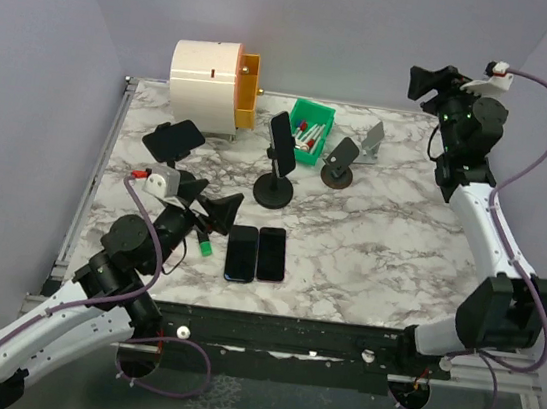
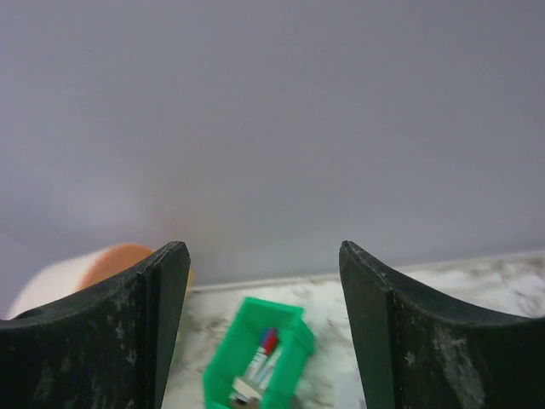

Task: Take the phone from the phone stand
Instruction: Place the phone stand at the center of the board, then pick up the phone stand with the phone at the center of the board.

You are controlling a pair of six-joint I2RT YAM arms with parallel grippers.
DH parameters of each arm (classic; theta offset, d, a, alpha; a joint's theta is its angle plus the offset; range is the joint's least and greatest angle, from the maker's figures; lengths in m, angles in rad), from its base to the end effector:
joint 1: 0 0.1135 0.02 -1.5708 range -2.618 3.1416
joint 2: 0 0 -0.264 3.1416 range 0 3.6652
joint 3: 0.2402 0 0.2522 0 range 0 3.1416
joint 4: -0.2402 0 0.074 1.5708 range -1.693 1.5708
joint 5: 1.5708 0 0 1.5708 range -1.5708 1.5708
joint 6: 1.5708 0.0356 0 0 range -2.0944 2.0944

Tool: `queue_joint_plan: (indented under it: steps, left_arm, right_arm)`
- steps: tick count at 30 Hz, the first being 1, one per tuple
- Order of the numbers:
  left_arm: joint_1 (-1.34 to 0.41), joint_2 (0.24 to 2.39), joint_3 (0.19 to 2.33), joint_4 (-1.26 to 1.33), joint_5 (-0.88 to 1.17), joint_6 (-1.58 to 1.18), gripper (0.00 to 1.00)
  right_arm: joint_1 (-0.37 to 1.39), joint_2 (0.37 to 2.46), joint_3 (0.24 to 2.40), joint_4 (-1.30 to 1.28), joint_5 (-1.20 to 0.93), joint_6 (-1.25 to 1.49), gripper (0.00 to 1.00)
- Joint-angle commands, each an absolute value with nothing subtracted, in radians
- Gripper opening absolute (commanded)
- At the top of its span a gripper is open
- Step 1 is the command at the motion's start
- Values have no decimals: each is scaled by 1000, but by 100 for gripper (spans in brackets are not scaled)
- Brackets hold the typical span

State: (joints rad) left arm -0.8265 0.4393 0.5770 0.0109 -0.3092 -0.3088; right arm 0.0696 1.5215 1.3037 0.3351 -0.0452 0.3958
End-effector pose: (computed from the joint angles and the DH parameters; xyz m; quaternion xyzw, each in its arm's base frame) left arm 0.0907 -0.0825 0.3348 0.0523 0.6533 -0.3178 0.6852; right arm 0.3669 0.0272 0.3957 0.0912 0.6582 0.1869 0.7235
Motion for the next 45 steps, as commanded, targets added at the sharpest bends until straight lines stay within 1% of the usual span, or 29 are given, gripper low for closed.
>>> queue_joint_plan:
  steps: [1, 4, 7, 12, 17, 21, 23, 26, 29, 32, 34, 38, 42, 45]
  left_arm:
    - [-824, 516, 667, -58, -494, -452, 99]
    - [-824, 587, 733, -75, -513, -474, 99]
    - [-824, 663, 796, -68, -473, -436, 99]
    - [-824, 812, 901, -70, -414, -388, 99]
    - [-818, 1013, 1063, -133, -399, -367, 99]
    - [-776, 1134, 1182, -164, -293, -386, 99]
    - [-742, 1172, 1224, -186, -253, -416, 99]
    - [-644, 1184, 1229, -191, -154, -483, 98]
    - [-528, 1157, 1151, -120, -25, -547, 97]
    - [-470, 1159, 1109, -69, 69, -573, 97]
    - [-461, 1183, 1117, -63, 111, -578, 96]
    - [-450, 1237, 1144, -62, 167, -576, 94]
    - [-448, 1292, 1177, -55, 240, -542, 92]
    - [-447, 1345, 1219, -87, 242, -514, 91]
  right_arm:
    - [175, 1381, 1297, 418, -137, 471, 75]
    - [301, 1264, 1207, 426, -130, 408, 74]
    - [362, 1170, 1111, 412, -178, 439, 74]
    - [367, 1019, 933, 324, -214, 517, 74]
    - [368, 853, 774, 199, -159, 560, 78]
    - [367, 744, 684, 69, -94, 607, 79]
    - [367, 691, 633, 43, -54, 637, 79]
    - [367, 600, 553, 42, -7, 669, 78]
    - [367, 513, 487, 49, 58, 698, 78]
    - [367, 469, 464, 35, 29, 664, 78]
    - [367, 464, 466, 24, -44, 629, 78]
    - [367, 468, 476, 2, -109, 586, 78]
    - [367, 457, 469, -29, -127, 559, 78]
    - [367, 444, 458, -30, -137, 554, 78]
